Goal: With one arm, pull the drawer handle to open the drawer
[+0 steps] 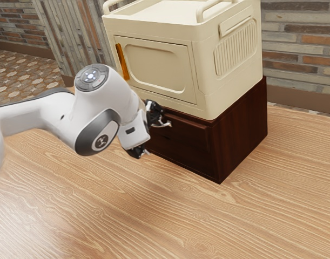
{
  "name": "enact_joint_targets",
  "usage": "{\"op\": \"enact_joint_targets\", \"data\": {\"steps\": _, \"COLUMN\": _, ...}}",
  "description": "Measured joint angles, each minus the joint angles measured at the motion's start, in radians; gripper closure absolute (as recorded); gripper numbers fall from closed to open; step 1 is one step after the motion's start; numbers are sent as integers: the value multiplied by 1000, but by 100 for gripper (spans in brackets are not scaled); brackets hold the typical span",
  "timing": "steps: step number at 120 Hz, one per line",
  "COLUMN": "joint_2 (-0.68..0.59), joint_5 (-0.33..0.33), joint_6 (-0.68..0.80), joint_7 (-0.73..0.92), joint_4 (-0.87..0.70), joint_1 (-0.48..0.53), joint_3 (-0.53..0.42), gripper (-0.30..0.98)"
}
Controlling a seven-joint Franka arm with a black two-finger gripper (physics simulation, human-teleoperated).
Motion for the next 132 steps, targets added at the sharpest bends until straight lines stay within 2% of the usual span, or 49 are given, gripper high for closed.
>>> {"op": "enact_joint_targets", "data": {"steps": 132, "joint_2": -216, "joint_5": 5, "joint_6": -1, "joint_7": 7, "joint_4": -208, "joint_1": -1, "joint_3": 34, "gripper": 1}}
